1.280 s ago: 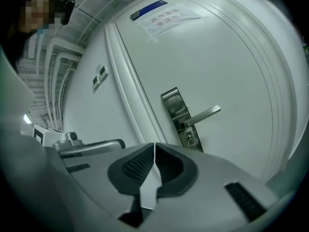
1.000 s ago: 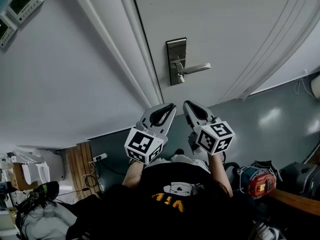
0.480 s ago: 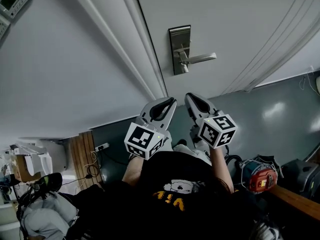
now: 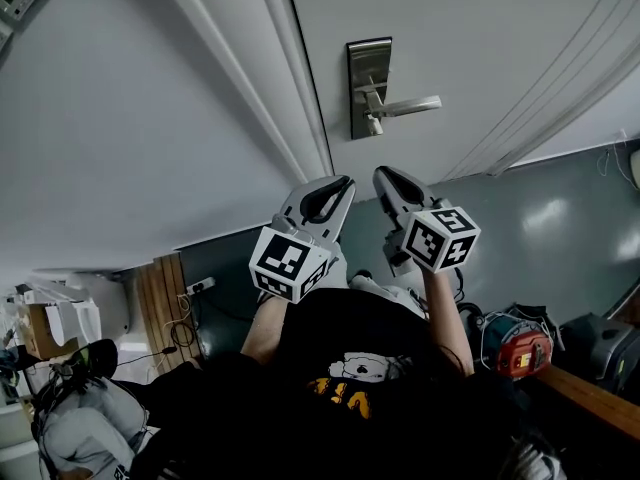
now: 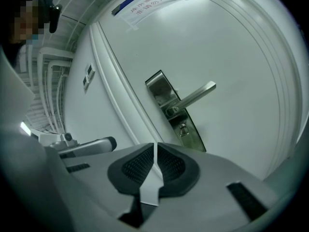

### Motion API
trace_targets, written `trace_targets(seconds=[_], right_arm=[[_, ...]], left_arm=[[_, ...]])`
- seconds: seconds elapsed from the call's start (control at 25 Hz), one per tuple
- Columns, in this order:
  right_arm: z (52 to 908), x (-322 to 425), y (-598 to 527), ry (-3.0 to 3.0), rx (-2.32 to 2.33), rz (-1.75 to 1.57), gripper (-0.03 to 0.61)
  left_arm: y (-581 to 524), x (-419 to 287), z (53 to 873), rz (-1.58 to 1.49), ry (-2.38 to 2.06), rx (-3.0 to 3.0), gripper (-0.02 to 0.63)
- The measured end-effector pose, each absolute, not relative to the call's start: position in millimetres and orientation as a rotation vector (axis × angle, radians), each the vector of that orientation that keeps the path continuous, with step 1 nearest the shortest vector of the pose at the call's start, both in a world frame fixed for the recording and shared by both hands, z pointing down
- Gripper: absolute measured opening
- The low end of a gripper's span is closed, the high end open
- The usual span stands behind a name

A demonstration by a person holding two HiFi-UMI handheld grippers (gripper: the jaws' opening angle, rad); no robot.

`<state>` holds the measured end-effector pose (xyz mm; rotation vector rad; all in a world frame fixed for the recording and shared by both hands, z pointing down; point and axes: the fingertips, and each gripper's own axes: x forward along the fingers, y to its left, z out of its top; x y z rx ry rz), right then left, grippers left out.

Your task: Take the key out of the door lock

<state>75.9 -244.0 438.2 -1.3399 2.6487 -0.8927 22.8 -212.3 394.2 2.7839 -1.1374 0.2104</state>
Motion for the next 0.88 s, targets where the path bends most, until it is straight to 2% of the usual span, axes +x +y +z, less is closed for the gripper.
trace_targets(seconds=[0.32,0.48,0.88], right_arm=[[453,81,-276,2.593,-1.343,-0.987,0.009],[460,85,-292,2.561,-1.320,-1.051,0.071],[479,93,-328,2.270,-1.224,-1.314,0.123]], left_arm=[[-218,23,396,0.218,-1.136,2.801,0.029],[-219,25,400,0.226,-1.130,2.799,0.029],[-221,35,400,0.224,-1.107,2.808,0.029]])
